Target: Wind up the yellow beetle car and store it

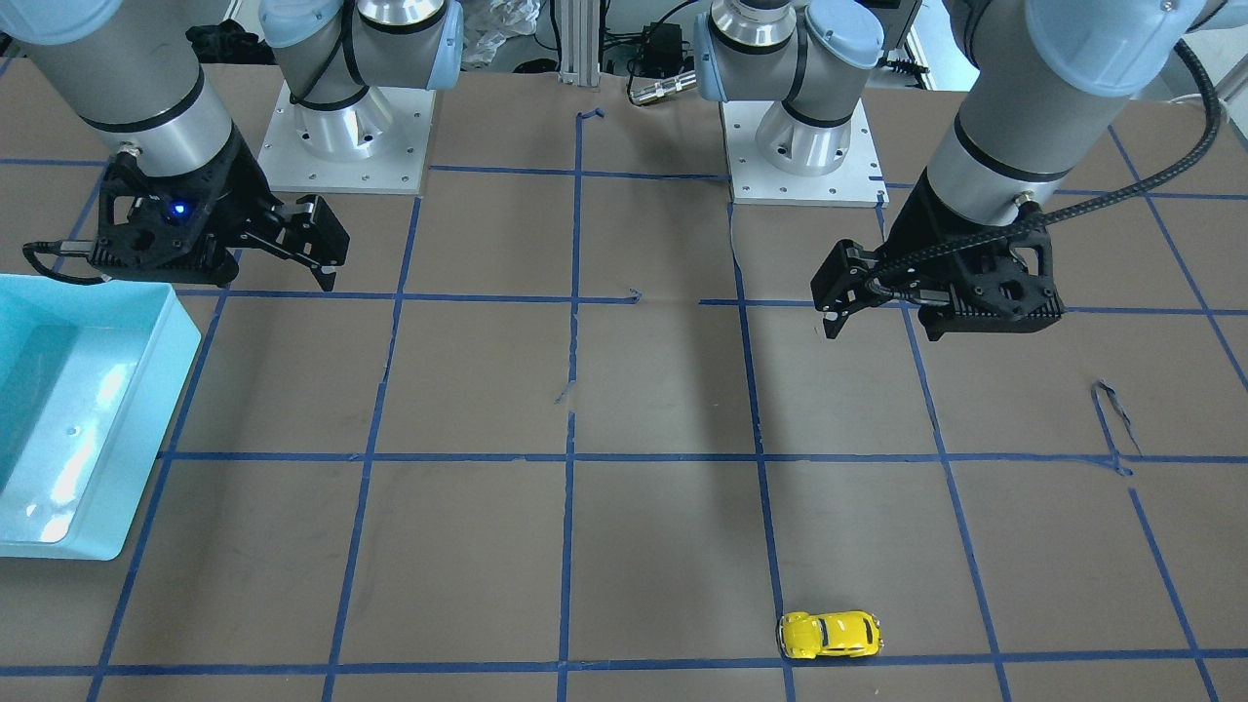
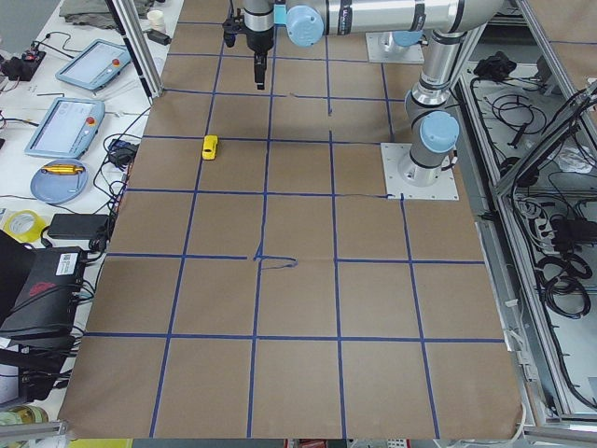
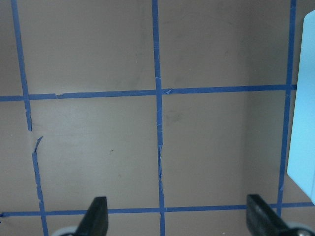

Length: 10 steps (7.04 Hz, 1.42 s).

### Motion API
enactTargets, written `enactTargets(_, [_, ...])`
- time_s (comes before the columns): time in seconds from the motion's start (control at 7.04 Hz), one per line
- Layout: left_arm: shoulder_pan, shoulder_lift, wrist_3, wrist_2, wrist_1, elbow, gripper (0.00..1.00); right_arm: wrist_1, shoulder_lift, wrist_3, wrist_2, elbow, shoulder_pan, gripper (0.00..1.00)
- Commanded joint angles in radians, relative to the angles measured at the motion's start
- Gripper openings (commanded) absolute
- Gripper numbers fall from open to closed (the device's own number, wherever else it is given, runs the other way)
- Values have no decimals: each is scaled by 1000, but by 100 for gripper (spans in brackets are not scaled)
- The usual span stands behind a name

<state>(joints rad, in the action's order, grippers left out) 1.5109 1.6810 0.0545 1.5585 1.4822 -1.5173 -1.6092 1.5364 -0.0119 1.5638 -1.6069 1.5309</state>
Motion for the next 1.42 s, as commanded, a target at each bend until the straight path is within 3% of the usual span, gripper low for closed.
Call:
enactTargets(0.0, [0,0,2,0,0,0,100,3,-5,0,1,-11,0,100])
enactTargets(1.28, [-1,-3,5,0,0,2,100,-1,51,15,-5,-11,3,100])
